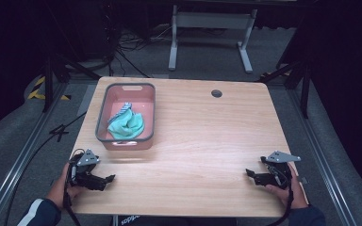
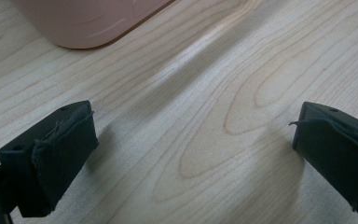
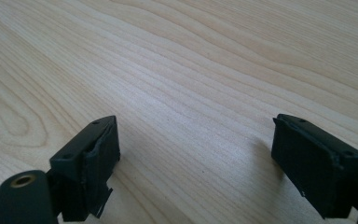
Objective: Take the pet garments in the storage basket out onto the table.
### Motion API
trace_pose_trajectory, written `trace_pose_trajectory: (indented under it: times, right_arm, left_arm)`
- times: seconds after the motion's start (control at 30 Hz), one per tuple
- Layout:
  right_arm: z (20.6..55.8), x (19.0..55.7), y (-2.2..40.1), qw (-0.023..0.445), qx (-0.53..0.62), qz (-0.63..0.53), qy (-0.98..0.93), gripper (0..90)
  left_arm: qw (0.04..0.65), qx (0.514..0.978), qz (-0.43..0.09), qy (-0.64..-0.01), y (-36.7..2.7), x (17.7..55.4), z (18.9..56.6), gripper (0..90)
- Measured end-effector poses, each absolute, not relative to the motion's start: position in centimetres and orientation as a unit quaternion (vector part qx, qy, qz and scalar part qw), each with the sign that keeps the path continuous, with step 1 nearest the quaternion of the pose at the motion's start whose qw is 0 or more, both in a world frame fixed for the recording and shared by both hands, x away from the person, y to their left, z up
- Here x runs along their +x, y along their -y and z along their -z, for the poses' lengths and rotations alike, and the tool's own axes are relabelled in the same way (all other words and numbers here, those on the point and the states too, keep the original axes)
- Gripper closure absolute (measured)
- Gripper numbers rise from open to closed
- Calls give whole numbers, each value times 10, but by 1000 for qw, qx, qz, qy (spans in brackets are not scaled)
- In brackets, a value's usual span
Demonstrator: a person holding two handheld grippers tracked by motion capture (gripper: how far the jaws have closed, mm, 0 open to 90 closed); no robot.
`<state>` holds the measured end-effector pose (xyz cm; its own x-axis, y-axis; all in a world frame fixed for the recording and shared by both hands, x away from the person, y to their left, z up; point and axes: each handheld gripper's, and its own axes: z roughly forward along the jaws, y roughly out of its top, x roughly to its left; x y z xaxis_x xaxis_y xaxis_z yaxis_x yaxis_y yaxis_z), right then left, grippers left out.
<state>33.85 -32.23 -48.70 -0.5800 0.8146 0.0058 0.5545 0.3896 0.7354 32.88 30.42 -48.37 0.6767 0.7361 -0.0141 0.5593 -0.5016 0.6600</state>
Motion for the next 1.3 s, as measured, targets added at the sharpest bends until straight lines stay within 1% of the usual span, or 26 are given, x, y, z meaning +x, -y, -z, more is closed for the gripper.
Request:
trace_pose_trajectory:
  times: [0.4,0.57,0.67,0.7,0.77,0.8,0.83,0.93,1.0,1.03,1.3]
  right_arm:
    - [487,338,322,182,421,-358,-814,156]
    - [487,338,322,182,421,-358,-814,156]
    - [487,338,322,182,421,-358,-814,156]
    - [487,339,322,182,421,-358,-814,156]
    - [487,339,322,182,421,-358,-814,156]
    - [487,339,322,182,421,-358,-814,156]
    - [487,339,322,182,421,-358,-814,156]
    - [487,339,322,182,421,-358,-814,156]
    - [487,339,322,182,421,-358,-814,156]
    - [487,338,322,182,421,-358,-814,156]
    - [487,339,322,182,421,-358,-814,156]
  left_arm:
    - [327,856,-134,-377,-305,329,484,0]
    - [312,862,-133,-377,-306,327,481,6]
    - [293,872,-140,-365,-304,327,475,41]
    - [290,875,-139,-363,-303,326,473,67]
    - [293,875,-134,-362,-303,327,471,180]
    - [288,879,-130,-357,-303,327,470,184]
    - [286,881,-131,-353,-302,326,470,153]
    - [284,884,-133,-348,-304,326,465,199]
    - [288,880,-134,-353,-306,327,460,187]
    - [291,879,-132,-354,-308,327,457,196]
    - [286,878,-165,-347,-315,326,423,224]
